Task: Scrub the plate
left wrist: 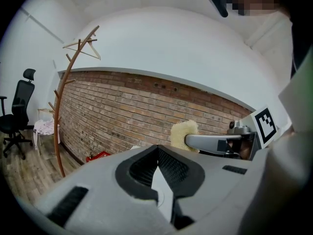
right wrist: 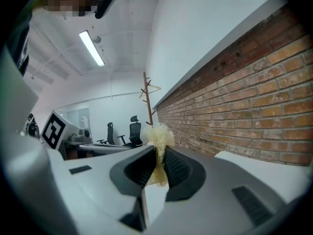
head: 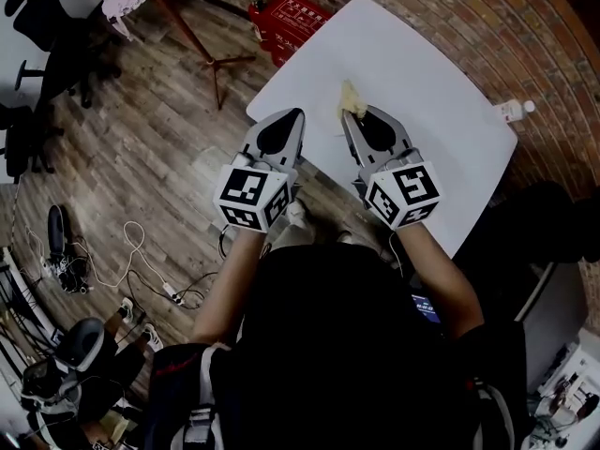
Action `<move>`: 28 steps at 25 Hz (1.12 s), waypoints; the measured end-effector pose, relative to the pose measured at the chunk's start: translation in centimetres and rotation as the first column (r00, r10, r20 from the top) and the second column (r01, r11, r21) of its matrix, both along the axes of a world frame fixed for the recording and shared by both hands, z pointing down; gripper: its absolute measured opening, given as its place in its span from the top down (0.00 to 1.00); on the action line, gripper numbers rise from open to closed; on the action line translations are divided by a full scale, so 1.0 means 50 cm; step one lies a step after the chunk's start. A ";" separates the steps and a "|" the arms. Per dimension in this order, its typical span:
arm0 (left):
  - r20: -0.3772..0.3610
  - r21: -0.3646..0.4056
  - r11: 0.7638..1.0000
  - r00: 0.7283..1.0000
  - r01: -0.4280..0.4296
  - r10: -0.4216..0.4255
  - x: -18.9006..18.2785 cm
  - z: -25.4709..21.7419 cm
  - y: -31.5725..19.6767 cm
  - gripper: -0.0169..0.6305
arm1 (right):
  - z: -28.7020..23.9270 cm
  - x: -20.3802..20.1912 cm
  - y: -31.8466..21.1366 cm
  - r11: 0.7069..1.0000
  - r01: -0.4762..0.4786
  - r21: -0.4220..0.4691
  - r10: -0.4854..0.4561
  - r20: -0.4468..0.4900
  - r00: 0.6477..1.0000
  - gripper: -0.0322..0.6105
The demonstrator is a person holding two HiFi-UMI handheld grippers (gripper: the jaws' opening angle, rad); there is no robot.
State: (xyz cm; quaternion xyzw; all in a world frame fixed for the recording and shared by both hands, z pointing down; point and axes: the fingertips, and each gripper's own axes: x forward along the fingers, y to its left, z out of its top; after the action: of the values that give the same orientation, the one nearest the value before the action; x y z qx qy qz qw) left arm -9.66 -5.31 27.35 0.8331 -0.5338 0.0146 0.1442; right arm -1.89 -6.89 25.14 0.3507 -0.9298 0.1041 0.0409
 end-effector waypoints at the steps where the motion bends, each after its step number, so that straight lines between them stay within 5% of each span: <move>1: 0.000 -0.004 1.000 1.000 -0.009 0.009 -0.005 0.004 -0.010 0.95 | 0.003 -0.004 -0.009 1.000 -0.010 -0.004 0.010 -0.003 1.000 0.87; 13: -0.014 -0.036 0.994 0.995 -0.099 0.099 -0.048 0.047 -0.052 0.95 | 0.053 -0.022 -0.037 0.993 -0.110 -0.034 0.109 -0.037 0.993 0.87; 28: -0.042 -0.145 0.974 0.985 -0.174 0.170 0.001 0.146 -0.046 0.95 | 0.126 0.027 -0.045 0.982 -0.166 -0.092 0.159 -0.082 0.984 0.87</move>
State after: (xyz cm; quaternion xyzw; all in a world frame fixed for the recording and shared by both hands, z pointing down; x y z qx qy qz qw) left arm -9.60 -7.59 34.65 0.8633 -0.4550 0.0542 0.2116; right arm -0.53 -9.15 31.44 0.4268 -0.8895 0.1397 0.0841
